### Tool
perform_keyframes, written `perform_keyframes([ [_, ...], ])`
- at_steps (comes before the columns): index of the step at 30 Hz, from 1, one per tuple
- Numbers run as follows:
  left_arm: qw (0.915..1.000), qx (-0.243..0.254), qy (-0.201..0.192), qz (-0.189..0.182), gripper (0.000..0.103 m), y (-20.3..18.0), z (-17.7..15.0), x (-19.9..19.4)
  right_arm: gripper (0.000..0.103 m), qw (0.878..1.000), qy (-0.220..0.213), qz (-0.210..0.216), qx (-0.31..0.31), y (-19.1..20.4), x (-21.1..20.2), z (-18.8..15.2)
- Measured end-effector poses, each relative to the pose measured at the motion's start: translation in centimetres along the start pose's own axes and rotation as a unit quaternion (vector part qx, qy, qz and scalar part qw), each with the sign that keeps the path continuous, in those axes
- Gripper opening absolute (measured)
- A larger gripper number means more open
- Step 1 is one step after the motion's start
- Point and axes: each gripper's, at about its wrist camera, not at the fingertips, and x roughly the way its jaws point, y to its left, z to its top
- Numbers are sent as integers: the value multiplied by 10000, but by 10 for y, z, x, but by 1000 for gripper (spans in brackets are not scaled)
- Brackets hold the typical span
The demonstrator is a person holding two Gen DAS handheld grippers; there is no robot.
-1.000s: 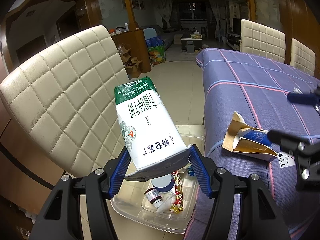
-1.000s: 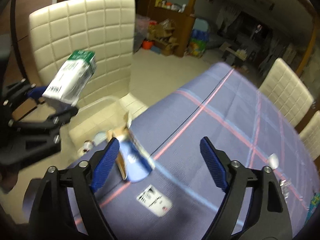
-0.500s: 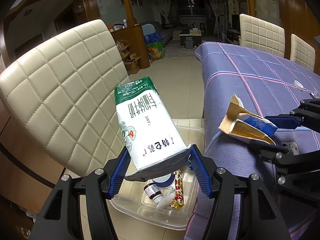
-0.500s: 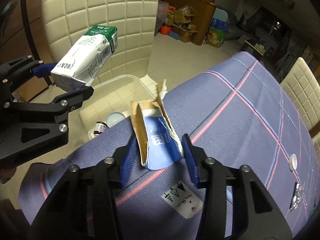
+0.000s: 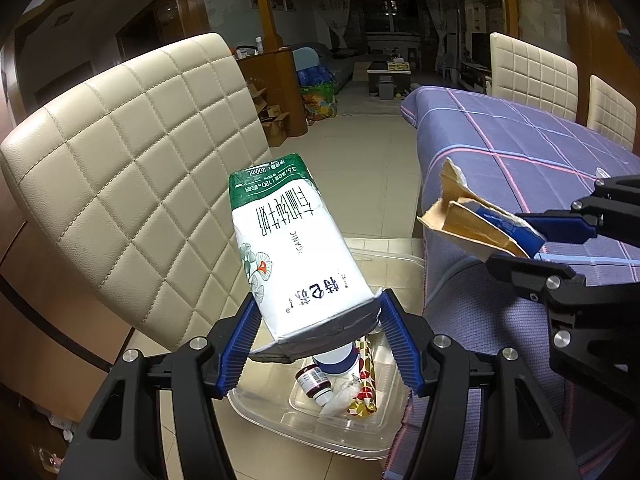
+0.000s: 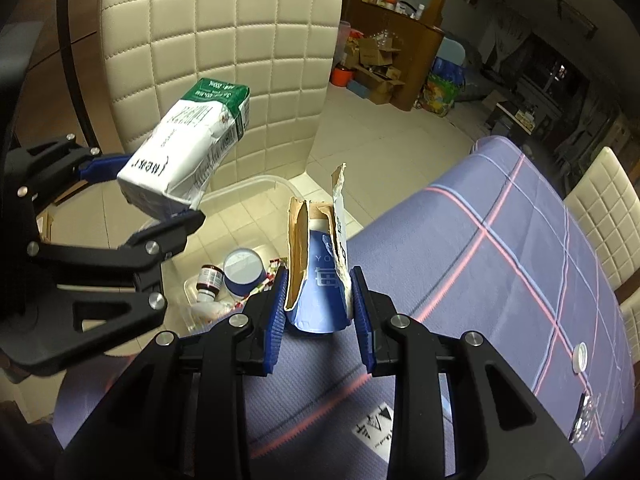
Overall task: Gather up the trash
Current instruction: 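Open the left tool to drop the milk carton into the bin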
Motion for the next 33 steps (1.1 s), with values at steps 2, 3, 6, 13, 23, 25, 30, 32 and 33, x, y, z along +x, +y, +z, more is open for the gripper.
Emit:
perform_keyframes([
  [2,10000,-30,4,13,59,2,0,0,32,10000,-27,12,-14,1,-1,4],
  [3,10000,-40,6,17,59,3,0,0,32,10000,-49,0,-26,2,-1,6],
  [6,10000,-70,13,27,59,7,-1,1,38,9999,-118,-75,-19,3,-3,12],
  [13,9999,-111,39,26,59,11,0,1,67,9990,-346,-266,3,5,-10,20],
  [23,10000,-78,31,15,59,7,2,2,72,9987,-297,-381,178,-6,-9,15],
  [25,10000,-81,49,16,59,6,4,4,73,9984,-318,-417,216,-9,-11,15],
  [30,9997,-166,106,-117,61,5,8,10,75,9976,-356,-483,351,-20,-14,12],
  [32,9993,-230,199,-205,77,5,12,15,75,9973,-353,-511,405,-24,-14,11],
  [33,9992,-246,226,-200,84,5,13,16,75,9970,-354,-522,441,-27,-15,11],
])
